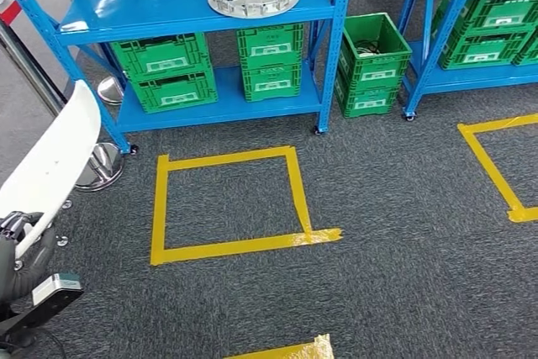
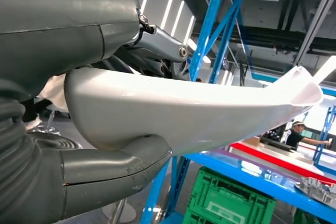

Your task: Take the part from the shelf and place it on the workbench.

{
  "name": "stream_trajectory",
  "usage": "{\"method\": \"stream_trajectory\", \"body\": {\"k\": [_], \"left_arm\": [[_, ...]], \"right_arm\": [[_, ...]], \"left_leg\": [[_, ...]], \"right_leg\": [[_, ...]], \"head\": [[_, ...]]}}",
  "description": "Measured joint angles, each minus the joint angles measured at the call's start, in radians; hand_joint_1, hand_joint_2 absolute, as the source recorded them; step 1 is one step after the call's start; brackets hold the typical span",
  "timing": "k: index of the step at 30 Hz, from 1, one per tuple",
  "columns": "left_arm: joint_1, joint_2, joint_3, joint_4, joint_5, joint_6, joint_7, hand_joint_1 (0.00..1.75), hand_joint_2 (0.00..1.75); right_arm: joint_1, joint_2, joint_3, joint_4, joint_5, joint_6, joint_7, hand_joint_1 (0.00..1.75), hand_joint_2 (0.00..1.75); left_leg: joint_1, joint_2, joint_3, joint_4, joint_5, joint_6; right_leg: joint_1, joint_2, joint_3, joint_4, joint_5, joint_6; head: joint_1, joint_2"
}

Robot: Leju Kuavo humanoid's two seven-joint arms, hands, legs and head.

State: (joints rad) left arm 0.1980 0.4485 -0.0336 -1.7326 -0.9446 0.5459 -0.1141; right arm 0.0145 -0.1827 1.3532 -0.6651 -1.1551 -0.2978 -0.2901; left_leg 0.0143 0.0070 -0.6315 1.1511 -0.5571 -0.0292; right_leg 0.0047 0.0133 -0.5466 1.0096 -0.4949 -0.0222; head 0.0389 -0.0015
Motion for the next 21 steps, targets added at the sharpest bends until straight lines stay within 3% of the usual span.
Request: {"method": "stream_trajectory", "body": {"k": [2, 3, 4, 7, 9, 12, 13, 15, 17, 18, 19, 21], "left_arm": [[0.001, 0.000, 0.000, 0.002, -0.001, 0.000, 0.000, 1.75, 1.75], [0.001, 0.001, 0.000, 0.004, -0.001, 0.000, 0.000, 1.75, 1.75], [0.001, 0.001, 0.000, 0.004, -0.001, 0.000, 0.000, 1.75, 1.75], [-0.005, 0.003, 0.000, 0.005, -0.001, -0.002, 0.000, 1.75, 1.75], [-0.008, 0.006, 0.000, 0.005, -0.001, -0.002, 0.000, 1.75, 1.75], [-0.008, 0.008, -0.001, 0.005, 0.002, -0.003, 0.000, 1.75, 1.75], [-0.009, 0.009, -0.002, 0.005, 0.004, -0.005, 0.000, 1.75, 1.75], [-0.011, 0.008, -0.004, 0.005, 0.008, -0.010, 0.001, 1.75, 1.75], [-0.010, 0.006, -0.006, 0.006, 0.010, -0.013, 0.004, 1.75, 1.75], [-0.009, 0.004, -0.007, 0.007, 0.011, -0.014, 0.005, 1.75, 1.75], [-0.008, 0.003, -0.007, 0.007, 0.013, -0.015, 0.005, 1.75, 1.75], [-0.007, 0.001, -0.008, 0.008, 0.018, -0.017, 0.006, 1.75, 1.75]], "right_arm": [[0.000, 0.002, 0.002, 0.005, 0.000, 0.006, -0.002, 0.00, 0.00], [0.000, 0.003, 0.003, 0.007, -0.001, 0.008, -0.003, 0.00, 0.00], [-0.001, 0.005, 0.004, 0.009, -0.001, 0.010, -0.004, 0.00, 0.00], [-0.003, 0.010, 0.004, 0.012, -0.002, 0.012, -0.006, 0.00, 0.00], [-0.004, 0.013, 0.005, 0.014, -0.002, 0.012, -0.007, 0.00, 0.00], [-0.004, 0.013, 0.006, 0.016, -0.004, 0.012, -0.009, 0.00, 0.00], [-0.004, 0.013, 0.007, 0.017, -0.004, 0.011, -0.009, 0.00, 0.00], [-0.007, 0.013, 0.009, 0.017, -0.005, 0.011, -0.011, 0.00, 0.00], [-0.013, 0.013, 0.011, 0.019, -0.006, 0.010, -0.011, 0.00, 0.00], [-0.014, 0.013, 0.011, 0.020, -0.007, 0.010, -0.011, 0.00, 0.00], [-0.016, 0.013, 0.012, 0.021, -0.007, 0.010, -0.010, 0.00, 0.00], [-0.016, 0.013, 0.013, 0.023, -0.010, 0.009, -0.007, 0.00, 0.00]], "left_leg": [[-0.001, 0.000, -0.034, 0.124, -0.068, 0.000], [-0.002, 0.000, -0.031, 0.147, -0.078, 0.004], [-0.003, 0.000, -0.008, 0.129, -0.069, 0.009], [-0.013, 0.000, 0.129, -0.080, -0.001, 0.033], [-0.020, 0.002, 0.169, -0.158, 0.014, 0.042], [-0.019, 0.004, 0.161, -0.170, 0.033, 0.050], [-0.016, 0.005, 0.157, -0.176, 0.043, 0.055], [-0.011, 0.008, 0.143, -0.182, 0.062, 0.060], [-0.011, 0.009, 0.122, -0.181, 0.077, 0.061], [-0.011, 0.009, 0.112, -0.179, 0.083, 0.060], [-0.010, 0.009, 0.103, -0.178, 0.089, 0.058], [-0.009, 0.009, 0.090, -0.172, 0.096, 0.053]], "right_leg": [[0.006, -0.001, -0.020, 0.001, 0.014, -0.007], [0.009, -0.001, -0.030, 0.001, 0.022, -0.008], [0.012, -0.001, -0.039, 0.002, 0.029, -0.009], [0.021, 0.000, -0.054, 0.002, 0.047, -0.007], [0.023, 0.000, -0.060, 0.002, 0.060, 0.000], [0.022, 0.000, -0.066, -0.003, 0.071, 0.017], [0.023, 0.000, -0.073, 0.007, 0.057, 0.022], [0.023, 0.001, -0.105, 0.088, -0.017, 0.035], [0.022, 0.001, -0.140, 0.217, -0.097, 0.046], [0.021, 0.000, -0.143, 0.256, -0.111, 0.049], [0.020, 0.000, -0.130, 0.261, -0.107, 0.051], [0.013, -0.001, -0.047, 0.153, -0.061, 0.055]], "head": [[0.000, 0.000], [0.000, 0.000], [0.000, 0.000], [0.000, 0.000], [0.001, 0.000], [0.001, 0.000], [0.002, 0.000], [0.003, 0.000], [0.003, 0.000], [0.003, 0.000], [0.003, 0.000], [0.003, 0.000]]}}
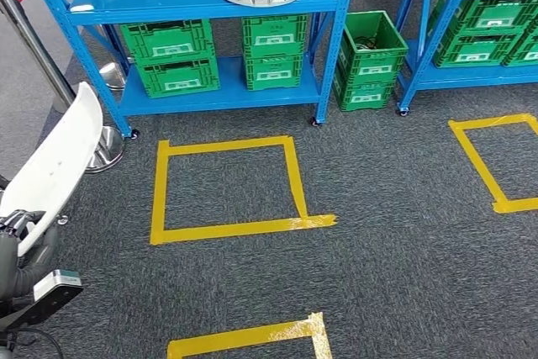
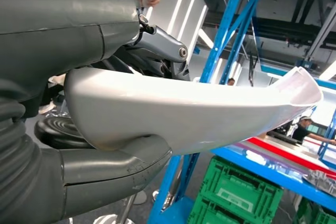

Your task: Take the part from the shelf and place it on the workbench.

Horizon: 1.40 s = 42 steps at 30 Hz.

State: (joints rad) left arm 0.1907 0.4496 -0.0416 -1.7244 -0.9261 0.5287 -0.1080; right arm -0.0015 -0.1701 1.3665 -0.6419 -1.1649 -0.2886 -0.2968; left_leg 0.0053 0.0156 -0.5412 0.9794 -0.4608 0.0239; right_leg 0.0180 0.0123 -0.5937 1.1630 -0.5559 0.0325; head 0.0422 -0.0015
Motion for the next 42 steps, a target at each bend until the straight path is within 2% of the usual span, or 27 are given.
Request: {"method": "stream_trajectory", "body": {"k": [1, 2, 3, 4, 5, 8, 10, 16, 19, 24, 31, 36, 37, 38, 41, 42], "left_arm": [[0.000, 0.000, 0.000, 0.000, 0.003, -0.001, 0.001, 1.75, 1.75], [0.000, 0.001, 0.000, 0.000, 0.005, -0.002, 0.001, 1.75, 1.75], [0.000, 0.001, 0.001, 0.000, 0.007, -0.003, 0.002, 1.75, 1.75], [-0.001, 0.002, 0.001, 0.000, 0.008, -0.004, 0.003, 1.75, 1.75], [-0.001, 0.002, 0.001, 0.000, 0.008, -0.004, 0.003, 1.75, 1.75], [-0.002, 0.002, 0.002, 0.000, 0.009, -0.005, 0.003, 1.75, 1.75], [-0.002, 0.002, 0.002, 0.000, 0.009, -0.005, 0.003, 1.75, 1.75], [-0.002, 0.002, 0.002, 0.000, 0.009, -0.006, 0.003, 1.75, 1.75], [-0.001, 0.002, 0.002, 0.000, 0.010, -0.006, 0.003, 1.75, 1.75], [0.002, 0.002, 0.002, 0.000, 0.013, -0.005, 0.004, 1.75, 1.75], [0.002, 0.007, 0.003, 0.000, 0.014, -0.006, 0.006, 1.75, 1.75], [0.002, 0.014, 0.006, 0.000, 0.013, -0.006, 0.006, 1.75, 1.75], [0.001, 0.016, 0.006, 0.000, 0.013, -0.006, 0.006, 1.75, 1.75], [0.000, 0.017, 0.006, 0.000, 0.013, -0.006, 0.006, 1.75, 1.75], [0.001, 0.016, 0.006, 0.000, 0.013, -0.006, 0.006, 1.75, 1.75], [0.001, 0.016, 0.006, 0.000, 0.013, -0.006, 0.006, 1.75, 1.75]], "right_arm": [[0.001, 0.000, 0.001, 0.001, -0.001, 0.000, 0.002, 0.00, 0.00], [0.002, 0.000, 0.003, 0.002, -0.002, -0.001, 0.004, 0.00, 0.00], [0.003, 0.001, 0.005, 0.002, -0.003, -0.001, 0.004, 0.00, 0.00], [0.003, 0.001, 0.007, 0.002, -0.003, -0.001, 0.003, 0.00, 0.00], [0.003, 0.001, 0.008, 0.002, -0.003, -0.001, 0.003, 0.00, 0.00], [0.002, 0.001, 0.010, 0.002, -0.003, -0.001, 0.002, 0.00, 0.00], [0.002, 0.001, 0.010, 0.002, -0.003, -0.001, 0.002, 0.00, 0.00], [0.001, 0.001, 0.013, 0.002, -0.003, -0.001, 0.001, 0.00, 0.00], [0.001, 0.001, 0.014, 0.002, -0.003, -0.001, 0.001, 0.00, 0.00], [0.000, 0.001, 0.016, 0.002, 0.000, -0.005, 0.001, 0.00, 0.00], [-0.003, 0.001, 0.029, -0.005, 0.010, -0.023, 0.001, 0.00, 0.00], [-0.006, 0.000, 0.036, -0.006, 0.010, -0.024, 0.001, 0.00, 0.00], [-0.006, -0.001, 0.037, -0.006, 0.010, -0.024, 0.001, 0.00, 0.00], [-0.007, -0.002, 0.038, -0.007, 0.011, -0.024, 0.001, 0.00, 0.00], [-0.011, -0.003, 0.040, -0.008, 0.011, -0.024, -0.002, 0.00, 0.00], [-0.013, -0.003, 0.040, -0.008, 0.010, -0.024, -0.002, 0.00, 0.00]], "left_leg": [[-0.001, -0.001, -0.006, 0.005, 0.002, -0.004], [-0.002, -0.001, -0.011, 0.010, 0.004, -0.008], [-0.005, -0.001, -0.015, 0.014, 0.006, -0.012], [-0.007, -0.002, -0.019, 0.018, 0.006, -0.011], [-0.009, -0.002, -0.022, 0.021, 0.007, -0.005], [-0.010, -0.002, -0.026, 0.022, 0.008, 0.019], [-0.009, -0.002, -0.026, 0.020, 0.011, 0.021], [-0.006, -0.005, -0.031, 0.017, 0.029, 0.003], [-0.006, -0.005, -0.033, 0.016, 0.030, -0.001], [-0.005, -0.005, -0.035, 0.016, 0.027, -0.021], [-0.006, -0.005, -0.045, 0.027, 0.024, -0.018], [-0.004, -0.004, -0.046, 0.023, 0.026, -0.005], [-0.002, -0.003, -0.044, 0.015, 0.030, -0.001], [0.001, -0.003, -0.043, 0.008, 0.035, 0.003], [0.004, -0.008, -0.050, 0.004, 0.041, 0.006], [0.004, -0.012, -0.053, 0.004, 0.042, 0.004]], "right_leg": [[-0.003, 0.000, 0.051, -0.074, 0.016, 0.002], [-0.004, 0.002, 0.088, -0.132, 0.028, -0.002], [-0.005, 0.003, 0.107, -0.164, 0.029, -0.007], [-0.005, 0.005, 0.110, -0.174, 0.026, -0.013], [-0.006, 0.006, 0.106, -0.175, 0.028, -0.020], [-0.004, 0.006, 0.095, -0.177, 0.028, -0.029], [-0.002, 0.003, 0.090, -0.176, 0.029, -0.036], [0.002, 0.001, 0.093, -0.173, 0.035, -0.046], [0.002, 0.001, 0.092, -0.173, 0.036, -0.047], [0.002, 0.001, 0.088, -0.173, 0.035, -0.047], [0.000, 0.001, 0.086, -0.173, 0.038, -0.039], [0.000, 0.001, 0.083, -0.174, 0.036, -0.025], [0.000, 0.001, 0.076, -0.161, 0.025, -0.021], [0.001, 0.001, 0.059, -0.129, 0.001, -0.016], [0.000, 0.001, -0.027, 0.060, -0.100, -0.007], [-0.001, 0.001, -0.044, 0.103, -0.114, -0.005]], "head": [[0.001, 0.000], [0.000, 0.000], [0.001, 0.000], [0.000, 0.000], [-0.001, 0.000], [-0.001, 0.000], [-0.001, 0.000], [-0.001, 0.000], [-0.001, 0.000], [0.000, 0.000], [0.000, 0.000], [0.000, 0.000], [0.000, 0.000], [0.001, 0.000], [0.002, 0.000], [0.002, 0.000]]}}
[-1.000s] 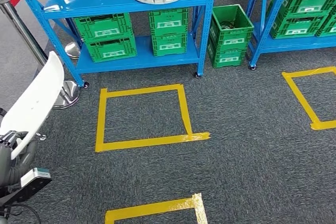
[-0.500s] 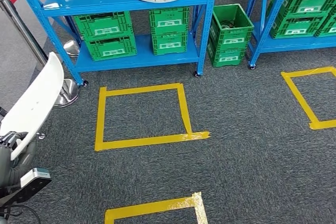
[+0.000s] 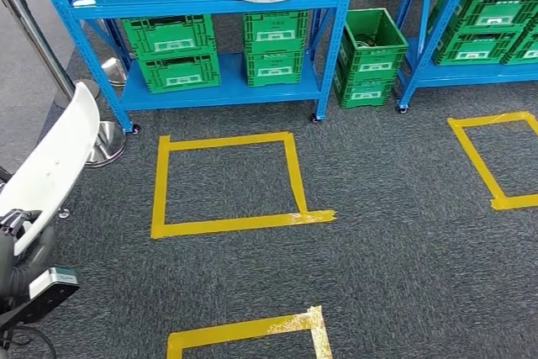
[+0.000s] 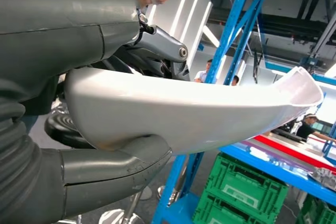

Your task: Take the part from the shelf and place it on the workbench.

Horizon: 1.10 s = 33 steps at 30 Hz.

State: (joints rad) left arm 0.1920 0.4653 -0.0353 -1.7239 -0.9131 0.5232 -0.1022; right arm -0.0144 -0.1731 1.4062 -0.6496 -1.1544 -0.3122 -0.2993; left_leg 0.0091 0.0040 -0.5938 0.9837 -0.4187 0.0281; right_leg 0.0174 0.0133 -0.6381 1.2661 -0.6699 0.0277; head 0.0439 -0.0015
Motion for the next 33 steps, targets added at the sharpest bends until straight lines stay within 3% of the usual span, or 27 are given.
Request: {"method": "stream_trajectory", "body": {"k": [1, 2, 3, 5, 7, 10, 12, 14, 16, 17, 18, 20, 22, 24, 26, 28, 30, 31, 32, 33], "left_arm": [[0.000, -0.001, 0.000, 0.000, 0.000, 0.000, 0.000, 1.75, 1.75], [0.000, -0.002, 0.000, 0.001, 0.000, 0.000, 0.000, 1.75, 1.75], [0.000, -0.003, 0.000, 0.002, 0.000, 0.001, 0.000, 1.75, 1.75], [-0.002, -0.004, 0.000, 0.002, 0.000, 0.002, 0.000, 1.75, 1.75], [-0.004, -0.003, 0.001, 0.002, -0.001, 0.004, 0.000, 1.75, 1.75], [-0.003, 0.000, 0.001, 0.003, -0.001, 0.006, -0.002, 1.75, 1.75], [-0.004, 0.002, 0.002, 0.003, 0.000, 0.008, -0.004, 1.75, 1.75], [-0.005, 0.001, 0.001, 0.005, 0.000, 0.010, -0.007, 1.75, 1.75], [-0.005, 0.000, 0.000, 0.009, 0.001, 0.010, -0.010, 1.75, 1.75], [-0.005, 0.000, 0.000, 0.011, 0.001, 0.010, -0.011, 1.75, 1.75], [-0.005, 0.000, 0.000, 0.012, 0.000, 0.010, -0.013, 1.75, 1.75], [-0.008, 0.000, -0.001, 0.012, 0.000, 0.011, -0.015, 1.75, 1.75], [-0.012, -0.002, -0.003, 0.012, -0.005, 0.014, -0.019, 1.75, 1.75], [-0.011, -0.009, -0.011, 0.011, -0.018, 0.017, -0.022, 1.75, 1.75], [-0.010, -0.020, -0.027, 0.010, -0.035, 0.020, -0.021, 1.75, 1.75], [-0.020, -0.032, -0.049, 0.010, -0.046, 0.021, -0.019, 1.75, 1.75], [-0.036, -0.043, -0.071, 0.013, -0.048, 0.021, -0.017, 1.75, 1.75], [-0.043, -0.048, -0.080, 0.016, -0.048, 0.020, -0.017, 1.75, 1.75], [-0.050, -0.052, -0.088, 0.018, -0.047, 0.019, -0.016, 1.75, 1.75], [-0.056, -0.056, -0.095, 0.021, -0.047, 0.019, -0.016, 1.75, 1.75]], "right_arm": [[-0.001, 0.000, 0.000, 0.000, 0.000, 0.000, -0.001, 0.00, 0.00], [-0.002, 0.000, 0.000, 0.000, -0.001, 0.000, 0.000, 0.00, 0.00], [-0.002, -0.001, 0.000, 0.000, -0.001, 0.000, 0.002, 0.00, 0.00], [-0.001, -0.001, 0.002, -0.001, -0.002, 0.001, 0.003, 0.00, 0.00], [0.000, 0.000, 0.005, -0.001, -0.001, 0.002, 0.002, 0.00, 0.00], [0.000, 0.000, 0.008, -0.002, -0.001, 0.002, 0.000, 0.00, 0.00], [0.001, 0.000, 0.010, -0.001, -0.001, 0.002, 0.000, 0.00, 0.00], [0.002, -0.001, 0.012, -0.001, 0.000, 0.002, -0.001, 0.00, 0.00], [0.002, -0.001, 0.016, 0.000, 0.000, 0.002, -0.001, 0.00, 0.00], [0.002, -0.001, 0.017, 0.000, 0.000, 0.002, -0.001, 0.00, 0.00], [0.003, -0.001, 0.017, 0.000, 0.000, 0.002, -0.001, 0.00, 0.00], [0.004, -0.001, 0.018, 0.001, -0.001, 0.001, 0.000, 0.00, 0.00], [0.008, -0.003, 0.018, -0.003, -0.004, -0.012, -0.002, 0.00, 0.00], [0.012, -0.009, 0.019, -0.019, -0.010, -0.046, -0.003, 0.00, 0.00], [0.015, -0.018, 0.020, -0.047, -0.017, -0.079, -0.005, 0.00, 0.00], [0.015, -0.026, 0.023, -0.075, -0.022, -0.101, -0.008, 0.00, 0.00], [0.013, -0.032, 0.025, -0.097, -0.029, -0.117, -0.012, 0.00, 0.00], [0.012, -0.034, 0.025, -0.106, -0.033, -0.123, -0.014, 0.00, 0.00], [0.011, -0.036, 0.025, -0.114, -0.036, -0.128, -0.013, 0.00, 0.00], [0.010, -0.038, 0.025, -0.120, -0.039, -0.131, -0.013, 0.00, 0.00]], "left_leg": [[0.000, -0.005, -0.002, 0.001, 0.001, -0.002], [0.001, -0.012, -0.003, 0.002, 0.003, -0.004], [0.002, -0.021, -0.004, 0.005, 0.003, -0.007], [0.000, -0.039, -0.012, 0.015, 0.005, -0.015], [-0.003, -0.057, -0.022, 0.023, 0.010, -0.027], [0.001, -0.074, -0.032, 0.031, 0.010, -0.041], [0.001, -0.051, -0.060, 0.098, -0.037, -0.050], [0.002, -0.023, -0.110, 0.229, -0.109, -0.057], [0.003, -0.014, -0.135, 0.311, -0.135, -0.057], [0.003, -0.012, -0.123, 0.298, -0.120, -0.054], [0.001, -0.005, -0.093, 0.246, -0.091, -0.050], [-0.010, 0.036, -0.022, 0.111, -0.042, -0.037], [-0.021, 0.066, 0.008, 0.044, -0.034, -0.025], [-0.023, 0.051, 0.006, 0.036, -0.036, -0.017], [-0.018, 0.030, 0.009, 0.026, -0.030, -0.007], [-0.012, 0.011, 0.009, 0.020, -0.024, 0.002], [-0.011, -0.012, 0.004, 0.020, -0.021, 0.007], [-0.011, -0.025, 0.004, 0.021, -0.020, 0.007], [-0.011, -0.037, 0.004, 0.021, -0.019, 0.007], [-0.011, -0.050, 0.004, 0.022, -0.019, 0.006]], "right_leg": [[-0.001, 0.000, 0.001, 0.006, 0.007, 0.001], [-0.003, 0.001, 0.022, -0.028, 0.033, 0.003], [-0.007, 0.006, 0.057, -0.094, 0.069, 0.005], [-0.017, 0.041, 0.121, -0.225, 0.118, 0.007], [-0.019, 0.060, 0.139, -0.270, 0.124, -0.002], [-0.018, 0.030, 0.143, -0.270, 0.132, -0.026], [-0.020, 0.008, 0.145, -0.272, 0.138, -0.039], [-0.016, -0.012, 0.144, -0.271, 0.139, -0.043], [-0.011, -0.033, 0.142, -0.271, 0.138, -0.045], [-0.010, -0.043, 0.143, -0.271, 0.137, -0.046], [-0.008, -0.053, 0.145, -0.271, 0.135, -0.046], [-0.004, -0.071, 0.149, -0.270, 0.130, -0.044], [0.002, -0.088, 0.149, -0.270, 0.126, -0.039], [0.006, -0.108, 0.151, -0.272, 0.123, -0.031], [0.004, -0.094, 0.143, -0.255, 0.103, -0.020], [0.000, -0.044, 0.095, -0.159, 0.050, -0.010], [-0.002, -0.017, 0.022, -0.017, -0.003, -0.006], [-0.002, -0.013, -0.001, 0.023, -0.007, -0.005], [-0.003, -0.012, -0.005, 0.024, 0.010, -0.005], [-0.004, -0.007, 0.011, -0.017, 0.044, -0.006]], "head": [[0.000, 0.000], [0.000, 0.000], [0.000, 0.000], [0.000, 0.000], [-0.001, 0.000], [-0.003, 0.000], [-0.008, 0.000], [-0.013, 0.000], [-0.013, 0.000], [-0.013, 0.000], [-0.013, 0.000], [-0.013, 0.000], [-0.013, 0.000], [-0.014, 0.000], [-0.012, 0.000], [-0.007, 0.000], [-0.004, 0.000], [-0.004, 0.000], [-0.004, 0.000], [-0.004, 0.000]]}}
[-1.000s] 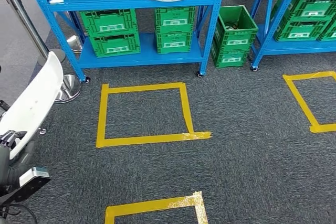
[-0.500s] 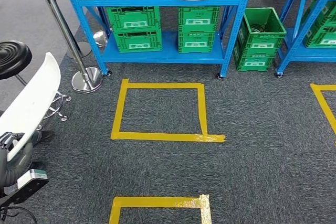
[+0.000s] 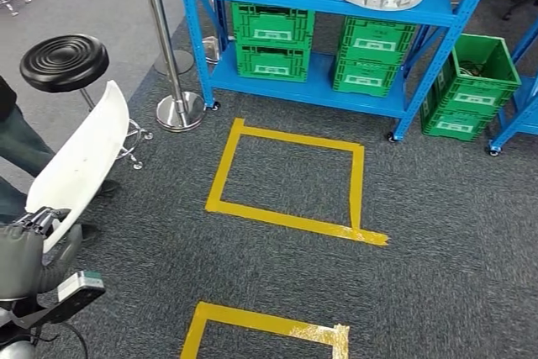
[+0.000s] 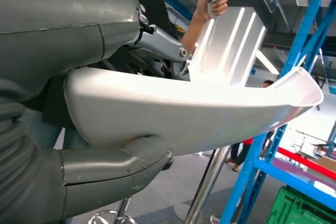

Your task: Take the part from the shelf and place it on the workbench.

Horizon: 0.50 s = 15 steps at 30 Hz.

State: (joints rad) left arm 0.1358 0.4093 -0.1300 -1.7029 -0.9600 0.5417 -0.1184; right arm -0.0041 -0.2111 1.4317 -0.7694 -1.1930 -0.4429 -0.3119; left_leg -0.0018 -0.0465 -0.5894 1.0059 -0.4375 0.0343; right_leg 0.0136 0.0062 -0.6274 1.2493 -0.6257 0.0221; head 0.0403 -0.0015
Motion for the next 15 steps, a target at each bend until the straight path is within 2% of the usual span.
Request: {"method": "stream_trajectory", "body": {"k": [1, 2, 3, 4, 5, 6, 7, 8, 9, 11, 12, 13, 14, 15], "left_arm": [[-0.005, -0.003, -0.006, 0.002, 0.000, 0.000, 0.000, 1.75, 1.75], [-0.010, -0.005, -0.010, 0.004, 0.001, 0.000, 0.000, 1.75, 1.75], [-0.015, -0.007, -0.013, 0.005, 0.002, 0.000, 0.001, 1.75, 1.75], [-0.019, -0.009, -0.015, 0.006, 0.002, 0.000, 0.001, 1.75, 1.75], [-0.022, -0.010, -0.018, 0.007, 0.003, 0.000, 0.001, 1.75, 1.75], [-0.025, -0.011, -0.021, 0.008, 0.004, -0.001, 0.002, 1.75, 1.75], [-0.027, -0.011, -0.025, 0.009, 0.004, -0.001, 0.002, 1.75, 1.75], [-0.032, -0.012, -0.030, 0.011, 0.005, -0.002, 0.002, 1.75, 1.75], [-0.042, -0.014, -0.036, 0.014, 0.005, -0.004, 0.002, 1.75, 1.75], [-0.073, -0.022, -0.053, 0.023, 0.005, -0.008, 0.002, 1.75, 1.75], [-0.087, -0.028, -0.064, 0.030, 0.004, -0.010, 0.003, 1.75, 1.75], [-0.096, -0.033, -0.074, 0.036, 0.002, -0.012, 0.005, 1.75, 1.75], [-0.102, -0.037, -0.083, 0.041, 0.000, -0.014, 0.008, 1.75, 1.75], [-0.108, -0.041, -0.090, 0.046, -0.003, -0.015, 0.011, 1.75, 1.75]], "right_arm": [[0.000, -0.002, 0.000, -0.005, -0.001, -0.002, 0.001, 0.00, 0.00], [0.001, -0.003, 0.001, -0.009, 0.000, -0.002, 0.003, 0.00, 0.00], [0.002, -0.004, 0.002, -0.013, 0.000, -0.003, 0.004, 0.00, 0.00], [0.003, -0.005, 0.003, -0.017, 0.000, -0.003, 0.004, 0.00, 0.00], [0.004, -0.006, 0.004, -0.021, 0.000, -0.004, 0.004, 0.00, 0.00], [0.004, -0.007, 0.005, -0.024, 0.000, -0.006, 0.004, 0.00, 0.00], [0.005, -0.008, 0.006, -0.029, -0.003, -0.010, 0.003, 0.00, 0.00], [0.006, -0.009, 0.006, -0.034, -0.008, -0.018, 0.001, 0.00, 0.00], [0.007, -0.011, 0.007, -0.040, -0.013, -0.030, -0.001, 0.00, 0.00], [0.009, -0.015, 0.012, -0.056, -0.023, -0.065, -0.005, 0.00, 0.00], [0.010, -0.018, 0.017, -0.067, -0.026, -0.089, -0.005, 0.00, 0.00], [0.010, -0.021, 0.023, -0.080, -0.030, -0.113, -0.005, 0.00, 0.00], [0.010, -0.025, 0.029, -0.095, -0.035, -0.138, -0.005, 0.00, 0.00], [0.011, -0.030, 0.033, -0.111, -0.042, -0.161, -0.006, 0.00, 0.00]], "left_leg": [[0.000, -0.013, 0.000, 0.002, 0.000, -0.001], [-0.001, -0.025, -0.002, 0.006, 0.001, -0.004], [-0.002, -0.037, -0.007, 0.010, 0.001, -0.008], [-0.002, -0.048, -0.013, 0.013, 0.003, -0.013], [-0.002, -0.060, -0.019, 0.014, 0.007, -0.020], [0.000, -0.073, -0.024, 0.014, 0.012, -0.027], [0.001, -0.075, -0.027, 0.015, 0.014, -0.033], [0.000, -0.060, -0.033, 0.025, 0.007, -0.039], [-0.001, -0.036, -0.046, 0.052, -0.011, -0.044], [0.001, 0.020, -0.095, 0.163, -0.074, -0.055], [0.005, 0.031, -0.124, 0.231, -0.104, -0.060], [0.008, 0.036, -0.144, 0.282, -0.120, -0.063], [0.011, 0.038, -0.149, 0.300, -0.119, -0.065], [0.014, 0.040, -0.135, 0.281, -0.100, -0.066]], "right_leg": [[-0.003, 0.015, 0.030, -0.070, 0.044, 0.000], [-0.007, 0.044, 0.059, -0.141, 0.075, -0.001], [-0.011, 0.070, 0.083, -0.197, 0.095, -0.002], [-0.014, 0.090, 0.098, -0.229, 0.102, -0.004], [-0.015, 0.096, 0.102, -0.237, 0.099, -0.008], [-0.015, 0.085, 0.104, -0.240, 0.101, -0.013], [-0.016, 0.072, 0.105, -0.241, 0.104, -0.019], [-0.018, 0.058, 0.107, -0.244, 0.107, -0.025], [-0.020, 0.042, 0.107, -0.246, 0.109, -0.030], [-0.019, 0.008, 0.107, -0.247, 0.109, -0.034], [-0.018, -0.008, 0.107, -0.247, 0.108, -0.035], [-0.018, -0.024, 0.106, -0.246, 0.108, -0.036], [-0.018, -0.038, 0.105, -0.246, 0.107, -0.036], [-0.018, -0.051, 0.106, -0.246, 0.105, -0.035]], "head": [[0.000, 0.000], [0.000, 0.000], [-0.001, 0.000], [-0.001, 0.000], [-0.002, 0.000], [-0.002, 0.000], [-0.001, 0.000], [-0.004, 0.000], [-0.007, 0.000], [-0.014, 0.000], [-0.014, 0.000], [-0.014, 0.000], [-0.014, 0.000], [-0.014, 0.000]]}}
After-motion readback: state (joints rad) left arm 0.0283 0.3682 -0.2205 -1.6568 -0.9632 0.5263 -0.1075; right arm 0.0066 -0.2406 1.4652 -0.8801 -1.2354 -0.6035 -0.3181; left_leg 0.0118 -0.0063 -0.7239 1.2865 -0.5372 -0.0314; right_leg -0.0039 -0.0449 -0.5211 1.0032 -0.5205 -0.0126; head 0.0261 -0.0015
